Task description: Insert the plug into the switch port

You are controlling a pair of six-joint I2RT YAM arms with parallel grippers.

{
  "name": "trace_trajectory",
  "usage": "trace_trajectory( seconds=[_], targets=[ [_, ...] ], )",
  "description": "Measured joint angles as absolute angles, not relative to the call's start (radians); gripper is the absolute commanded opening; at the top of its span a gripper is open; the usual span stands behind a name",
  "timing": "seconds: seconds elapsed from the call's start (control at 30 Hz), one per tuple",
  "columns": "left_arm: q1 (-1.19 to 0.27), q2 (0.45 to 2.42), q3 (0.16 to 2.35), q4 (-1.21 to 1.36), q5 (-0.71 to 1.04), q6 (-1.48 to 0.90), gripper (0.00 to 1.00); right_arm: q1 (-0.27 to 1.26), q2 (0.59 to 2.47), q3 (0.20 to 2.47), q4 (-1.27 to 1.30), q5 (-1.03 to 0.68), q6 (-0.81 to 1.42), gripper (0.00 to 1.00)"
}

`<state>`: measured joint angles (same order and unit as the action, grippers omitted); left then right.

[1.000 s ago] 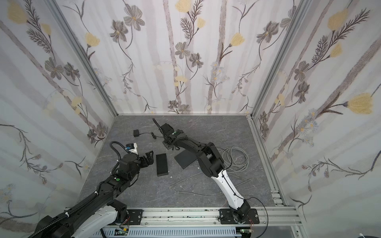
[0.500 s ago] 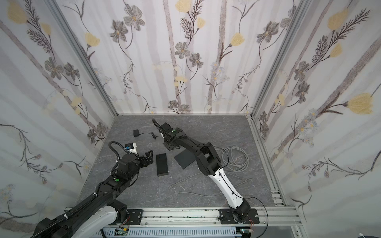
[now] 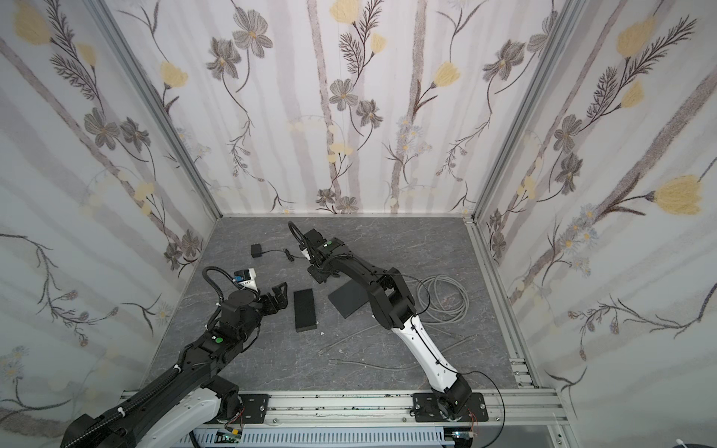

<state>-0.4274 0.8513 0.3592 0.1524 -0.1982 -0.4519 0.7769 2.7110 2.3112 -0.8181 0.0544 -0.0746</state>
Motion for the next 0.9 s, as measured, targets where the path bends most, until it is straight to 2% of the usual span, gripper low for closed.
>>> trace_trajectory(
  seconds=[0.13, 0.17, 0.2, 0.4, 0.73, 0.9],
  targets=[
    [-0.427, 0.850, 0.359, 0.152, -0.198, -0.452, 1.00, 0.777, 2.708, 2.312, -0.818, 0.056, -0.075, 0.02],
    [-0.427, 0.849, 0.359, 0.152, -0.198, -0.452, 1.00, 0.777, 2.706, 2.312, -0.818, 0.056, -0.076, 0.15],
    [-0.427, 0.848, 0.359, 0.152, -0.199, -0.452, 1.00, 0.777, 2.703, 2.312, -0.818, 0.056, -0.076, 0.20],
    [-0.427, 0.839, 0.359, 0.146, -0.199, -0.451, 1.00, 0.775, 2.700, 2.313, -0.836, 0.066, -0.106, 0.27],
    [-0.427, 0.838, 0.359, 0.146, -0.199, -0.451, 1.00, 0.770, 2.711, 2.312, -0.878, 0.104, -0.132, 0.27],
    [-0.427, 0.838, 0.359, 0.146, -0.199, -0.451, 1.00, 0.770, 2.711, 2.312, -0.878, 0.104, -0.133, 0.19]
  ],
)
